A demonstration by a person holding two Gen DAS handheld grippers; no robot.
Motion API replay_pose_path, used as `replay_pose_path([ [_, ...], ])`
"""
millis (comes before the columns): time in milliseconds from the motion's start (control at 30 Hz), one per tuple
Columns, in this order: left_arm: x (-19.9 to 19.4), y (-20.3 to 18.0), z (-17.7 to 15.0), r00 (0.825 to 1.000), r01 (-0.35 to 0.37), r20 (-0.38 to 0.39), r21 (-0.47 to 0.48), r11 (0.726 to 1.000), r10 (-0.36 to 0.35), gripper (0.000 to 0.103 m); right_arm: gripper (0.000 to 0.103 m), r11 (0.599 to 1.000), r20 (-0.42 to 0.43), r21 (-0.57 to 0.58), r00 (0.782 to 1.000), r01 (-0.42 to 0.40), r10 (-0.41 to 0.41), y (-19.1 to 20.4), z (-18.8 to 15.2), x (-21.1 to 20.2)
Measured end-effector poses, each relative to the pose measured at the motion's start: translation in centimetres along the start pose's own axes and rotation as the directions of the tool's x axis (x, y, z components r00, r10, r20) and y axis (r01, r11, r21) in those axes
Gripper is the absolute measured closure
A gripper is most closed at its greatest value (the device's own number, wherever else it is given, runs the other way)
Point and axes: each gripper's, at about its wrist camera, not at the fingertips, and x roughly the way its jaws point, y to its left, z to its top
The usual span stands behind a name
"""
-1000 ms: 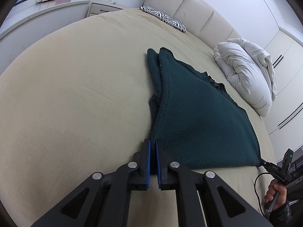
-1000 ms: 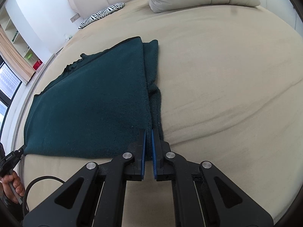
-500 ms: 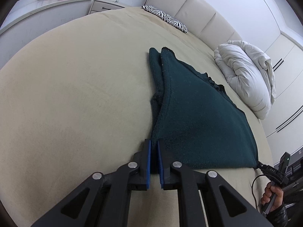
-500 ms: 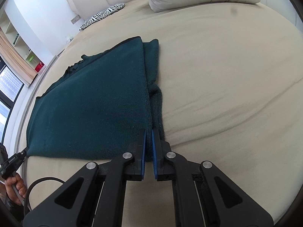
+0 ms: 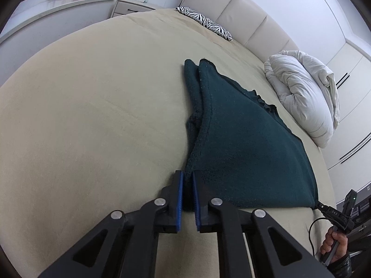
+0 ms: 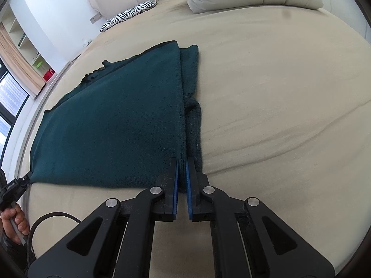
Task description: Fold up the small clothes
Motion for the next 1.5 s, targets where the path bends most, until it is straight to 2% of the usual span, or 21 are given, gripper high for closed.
replay_pose_path([
  [300,0.1,0.2,0.3,1.000,-0.002,-0.002,0.002,1.000,0.002,0.092,0.099,1.000,-0.006,0.025,1.000,-0.008,0.008,-0.4,0.1,-0.1],
  [367,0.1,0.4,0.3,1.000,0.007,0.000,-0.007,1.000,-0.007,0.092,0.098,1.000,-0.038,0.016,0.999,-0.018,0.019,-0.3,0.1,0.5],
  [467,0.0,0.4,0.3,1.000,0.014,0.001,-0.010,1.000,-0.014,0.091,0.098,1.000,-0.041,0.002,0.999,-0.008,0.008,0.0,-0.1,0.5],
  [567,-0.4,0.5,0.3,1.000,0.024,0.010,-0.019,1.000,-0.024,0.084,0.098,1.000,-0.039,-0.001,0.999,0.001,-0.001,0.1,-0.1,0.4],
  [667,-1.8,0.7,0.6,0.999,0.007,0.049,-0.040,0.999,-0.005,0.069,0.097,1.000,-0.034,0.022,0.999,-0.010,0.010,-0.1,0.1,-0.1],
  [800,-4.6,0.2,1.5,0.990,-0.009,0.138,-0.055,0.998,0.016,0.063,0.093,1.000,-0.040,0.021,0.999,0.002,-0.001,0.3,0.4,-1.7],
  [933,-5.0,-3.2,3.6,0.977,-0.016,0.211,0.034,0.999,0.009,0.051,0.093,1.000,0.040,-0.016,0.999,0.003,-0.002,2.1,2.3,-4.2],
  [1000,-3.4,-6.1,4.8,0.974,-0.016,0.226,0.102,0.995,-0.008,0.050,0.092,0.996,0.066,-0.038,0.995,-0.079,0.081,4.1,4.1,-4.1],
  [1067,-1.6,-8.6,5.7,0.971,-0.020,0.240,0.160,0.987,-0.019,0.049,0.081,0.984,0.050,-0.051,0.983,-0.172,0.175,6.5,5.8,-2.4],
  [1133,1.4,-11.5,7.1,0.973,-0.045,0.233,0.225,0.973,-0.009,0.049,0.037,0.964,0.039,-0.059,0.964,-0.260,0.263,9.7,7.3,0.8],
  [1167,2.7,-12.5,7.7,0.974,-0.060,0.228,0.253,0.966,0.001,0.049,0.033,0.954,0.040,-0.050,0.954,-0.296,0.298,11.2,7.9,2.4],
  [1233,6.0,-14.2,9.0,0.976,-0.112,0.210,0.301,0.947,0.048,0.049,0.033,0.918,0.014,-0.033,0.919,-0.394,0.395,13.9,8.9,5.6],
  [1367,10.2,-14.0,10.7,0.973,-0.174,0.199,0.316,0.933,0.114,0.049,0.036,0.880,-0.020,0.063,0.881,-0.472,0.474,17.0,10.8,11.4],
  [1433,11.7,-12.2,11.1,0.976,-0.184,0.164,0.289,0.939,0.141,0.049,0.038,0.879,-0.029,0.102,0.882,-0.466,0.471,16.4,11.8,13.6],
  [1467,12.3,-10.8,11.2,0.982,-0.165,0.135,0.254,0.953,0.134,0.049,0.041,0.867,-0.015,0.138,0.875,-0.478,0.484,15.3,12.2,14.6],
  [1500,12.4,-9.3,11.3,0.989,-0.106,0.119,0.201,0.974,0.083,0.050,0.050,0.852,0.000,0.168,0.864,-0.496,0.503,14.2,12.5,15.3],
])
